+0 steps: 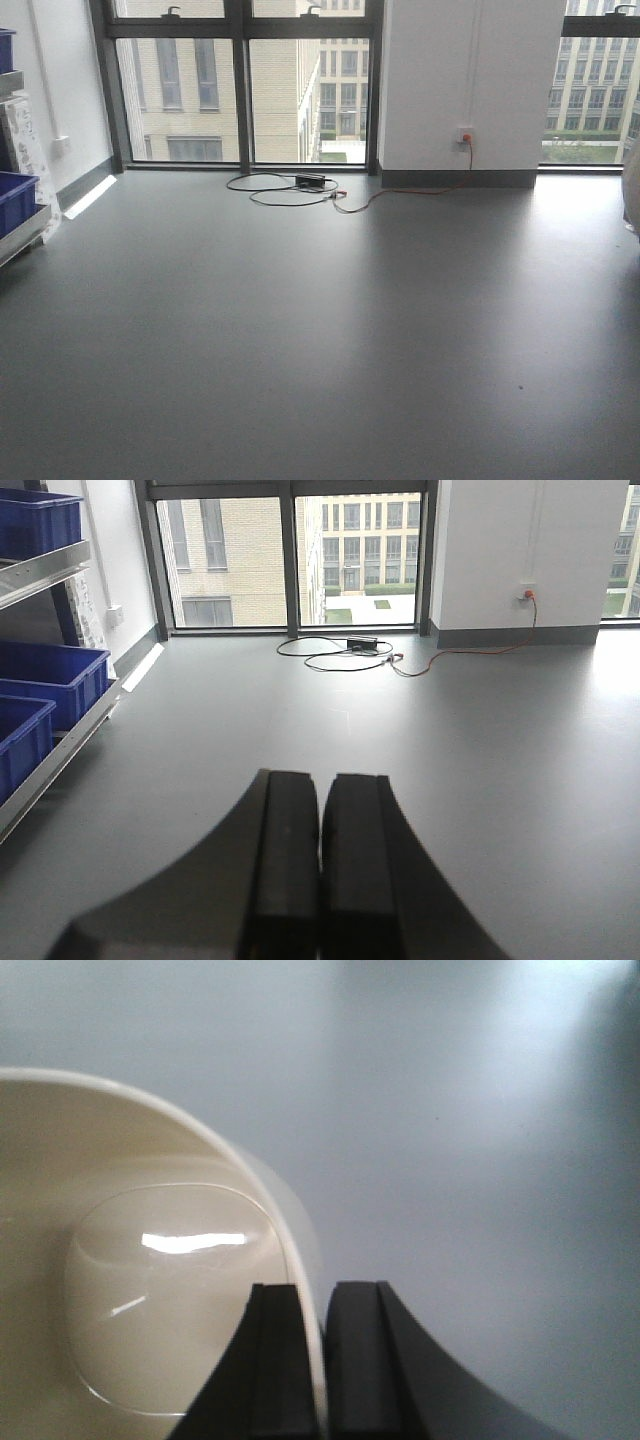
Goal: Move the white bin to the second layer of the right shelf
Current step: 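Drive across the room toward the roller shelf with blue crates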
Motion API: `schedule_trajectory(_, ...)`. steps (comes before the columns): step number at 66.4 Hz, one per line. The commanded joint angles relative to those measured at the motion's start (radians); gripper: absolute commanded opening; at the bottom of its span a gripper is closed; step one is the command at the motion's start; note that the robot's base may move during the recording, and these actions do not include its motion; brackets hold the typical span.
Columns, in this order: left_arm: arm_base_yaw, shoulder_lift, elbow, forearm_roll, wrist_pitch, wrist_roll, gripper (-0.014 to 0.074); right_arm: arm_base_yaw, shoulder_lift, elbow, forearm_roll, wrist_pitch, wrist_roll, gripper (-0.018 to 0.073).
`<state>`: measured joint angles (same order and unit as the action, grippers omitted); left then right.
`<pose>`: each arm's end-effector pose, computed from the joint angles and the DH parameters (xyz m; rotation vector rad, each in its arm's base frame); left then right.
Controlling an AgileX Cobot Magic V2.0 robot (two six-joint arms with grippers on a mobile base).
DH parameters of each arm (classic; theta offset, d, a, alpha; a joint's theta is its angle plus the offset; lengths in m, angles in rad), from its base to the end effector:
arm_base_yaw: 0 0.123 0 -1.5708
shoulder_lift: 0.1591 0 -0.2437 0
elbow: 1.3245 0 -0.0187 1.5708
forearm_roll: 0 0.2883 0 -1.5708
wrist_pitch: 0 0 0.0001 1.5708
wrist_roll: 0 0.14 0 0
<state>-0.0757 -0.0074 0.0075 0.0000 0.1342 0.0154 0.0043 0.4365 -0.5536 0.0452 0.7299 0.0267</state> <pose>0.1840 -0.0140 0.1968 0.0737 1.6164 -0.0465 0.1978 0.0051 0.2663 0.0406 2.0960 0.0706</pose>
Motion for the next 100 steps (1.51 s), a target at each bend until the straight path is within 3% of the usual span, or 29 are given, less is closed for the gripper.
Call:
schedule_trajectory(1,-0.003,-0.016,0.037,0.000,-0.086,-0.003,0.0085,-0.005,0.005,-0.030,0.006,-0.090,0.002,0.0056)
schedule_trajectory(100,-0.003,-0.016,0.037,0.000,-0.086,-0.003,0.0085,-0.005,0.005,-0.030,0.006,-0.090,0.002,0.0056)
